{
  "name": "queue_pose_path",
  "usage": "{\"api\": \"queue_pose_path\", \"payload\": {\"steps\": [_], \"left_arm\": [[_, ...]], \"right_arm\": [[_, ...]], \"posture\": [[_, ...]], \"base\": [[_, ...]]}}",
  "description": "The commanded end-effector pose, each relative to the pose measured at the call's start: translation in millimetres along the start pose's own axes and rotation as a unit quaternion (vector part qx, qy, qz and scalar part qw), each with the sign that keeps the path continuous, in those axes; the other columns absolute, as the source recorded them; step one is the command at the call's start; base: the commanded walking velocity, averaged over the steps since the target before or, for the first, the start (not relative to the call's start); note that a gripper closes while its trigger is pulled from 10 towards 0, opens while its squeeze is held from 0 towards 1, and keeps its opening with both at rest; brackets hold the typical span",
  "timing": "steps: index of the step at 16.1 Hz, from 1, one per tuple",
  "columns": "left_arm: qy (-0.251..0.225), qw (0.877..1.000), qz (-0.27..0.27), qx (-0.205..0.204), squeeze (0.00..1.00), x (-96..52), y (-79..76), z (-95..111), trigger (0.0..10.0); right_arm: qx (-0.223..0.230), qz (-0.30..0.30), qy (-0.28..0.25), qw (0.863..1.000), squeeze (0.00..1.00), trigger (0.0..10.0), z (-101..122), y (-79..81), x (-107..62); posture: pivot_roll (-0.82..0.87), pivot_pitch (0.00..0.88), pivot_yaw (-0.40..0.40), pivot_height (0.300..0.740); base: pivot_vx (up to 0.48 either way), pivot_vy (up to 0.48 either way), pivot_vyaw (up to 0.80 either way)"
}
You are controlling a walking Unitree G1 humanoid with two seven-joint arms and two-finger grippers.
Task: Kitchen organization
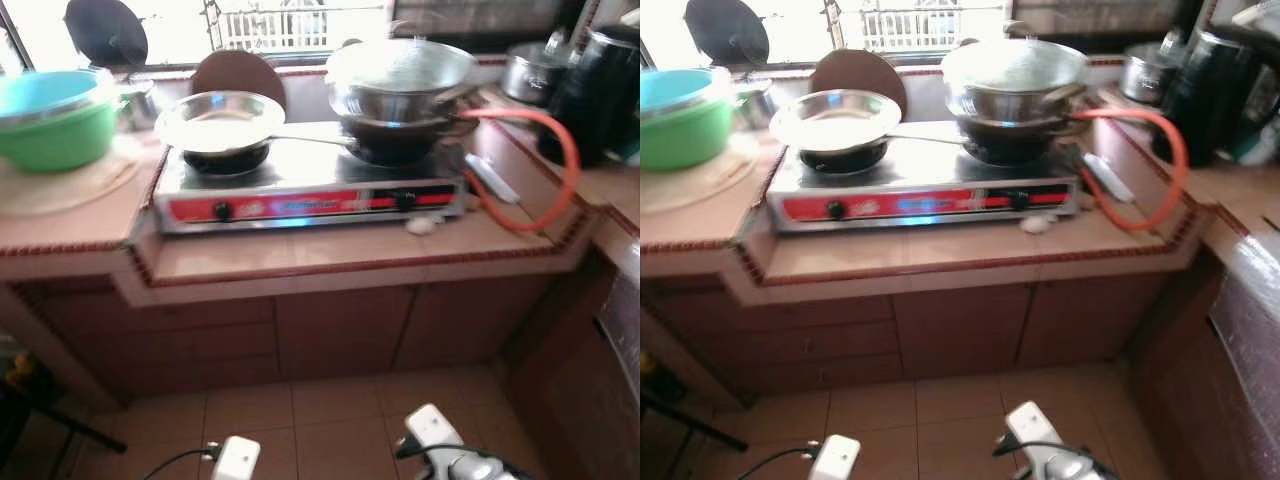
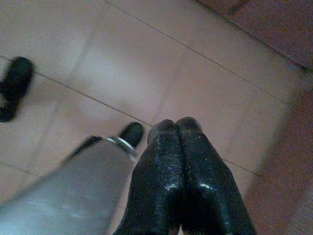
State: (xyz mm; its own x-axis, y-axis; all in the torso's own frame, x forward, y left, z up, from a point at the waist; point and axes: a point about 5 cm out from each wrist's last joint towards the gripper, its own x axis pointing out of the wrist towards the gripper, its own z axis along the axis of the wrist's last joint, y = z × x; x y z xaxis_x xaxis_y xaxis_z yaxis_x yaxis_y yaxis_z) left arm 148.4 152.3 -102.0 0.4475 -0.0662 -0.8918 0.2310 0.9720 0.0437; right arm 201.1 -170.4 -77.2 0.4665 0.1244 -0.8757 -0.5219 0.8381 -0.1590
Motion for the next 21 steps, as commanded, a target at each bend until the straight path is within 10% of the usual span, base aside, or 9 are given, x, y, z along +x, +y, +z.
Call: {"api": "queue_pose_path", "payload": {"steps": [1, 11, 21], "left_arm": [[-0.001, 1.000, 0.004, 0.003, 0.00, -0.1, 2.9, 0.9, 10.0], [-0.015, 0.983, 0.043, -0.180, 0.00, 0.3, 12.0, 7.2, 10.0], [-0.013, 0.994, 0.022, -0.110, 0.00, 1.2, 6.3, 11.0, 10.0]], "right_arm": [[0.011, -0.001, -0.006, 1.000, 0.00, 10.0, 4.0, -0.2, 0.4], [0.291, -0.007, -0.028, 0.956, 0.00, 10.0, 18.0, -0.7, 2.2], [0.244, -0.014, -0.008, 0.970, 0.00, 10.0, 6.6, -3.7, 0.8]], "posture": [[-0.15, 0.000, 0.007, 0.740], [-0.14, 0.000, 0.013, 0.740], [-0.16, 0.000, 0.014, 0.740]], "base": [[0.000, 0.337, 0.00], [0.000, 0.028, 0.00], [-0.127, 0.000, 0.00]]}}
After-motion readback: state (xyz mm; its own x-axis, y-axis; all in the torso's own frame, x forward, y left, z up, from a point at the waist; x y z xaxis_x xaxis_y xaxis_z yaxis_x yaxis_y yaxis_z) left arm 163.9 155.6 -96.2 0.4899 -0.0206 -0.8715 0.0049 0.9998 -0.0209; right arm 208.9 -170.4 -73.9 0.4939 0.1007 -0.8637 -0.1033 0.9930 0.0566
